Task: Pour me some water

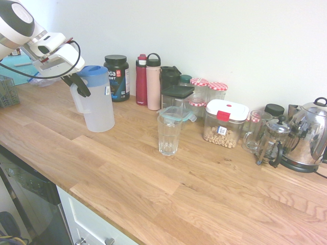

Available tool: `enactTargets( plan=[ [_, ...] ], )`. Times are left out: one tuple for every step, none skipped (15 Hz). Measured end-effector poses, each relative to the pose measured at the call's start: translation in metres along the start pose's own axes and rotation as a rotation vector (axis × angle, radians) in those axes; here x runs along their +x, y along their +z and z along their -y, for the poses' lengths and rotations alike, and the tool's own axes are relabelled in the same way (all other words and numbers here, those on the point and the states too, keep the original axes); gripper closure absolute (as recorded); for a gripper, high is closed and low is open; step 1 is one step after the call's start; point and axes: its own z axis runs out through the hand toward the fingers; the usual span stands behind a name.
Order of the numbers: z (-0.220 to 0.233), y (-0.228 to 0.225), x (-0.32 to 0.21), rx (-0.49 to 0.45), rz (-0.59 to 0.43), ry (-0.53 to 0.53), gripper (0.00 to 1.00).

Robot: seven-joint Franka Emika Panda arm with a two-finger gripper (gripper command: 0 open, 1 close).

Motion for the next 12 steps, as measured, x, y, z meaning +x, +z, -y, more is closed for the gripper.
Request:
enactTargets(
  plan=[
    [0.001, 0.001, 0.0, 0.0, 0.001, 0.002, 0.0],
    [0.001, 0.001, 0.0, 0.001, -0.001, 0.004, 0.0],
    [0.002, 0.001, -0.001, 0.002, -0.005, 0.005, 0.0],
    [0.003, 0.002, -0.002, 0.003, -0.007, 0.009, 0.0],
    [0.004, 0.002, -0.003, 0.004, -0.008, 0.014, 0.0],
    [0.006, 0.003, -0.002, 0.005, -0.008, 0.02, 0.0],
    [0.008, 0.005, -0.001, 0.006, -0.007, 0.025, 0.0],
    [0.009, 0.007, 0.002, 0.006, -0.009, 0.029, 0.0],
    [0.011, 0.009, 0.004, 0.007, -0.008, 0.034, 0.0],
    [0.013, 0.011, 0.006, 0.009, -0.009, 0.038, 0.0],
    [0.015, 0.011, 0.008, 0.01, -0.007, 0.042, 0.0],
    [0.016, 0.011, 0.008, 0.012, -0.003, 0.044, 0.0]
  ],
)
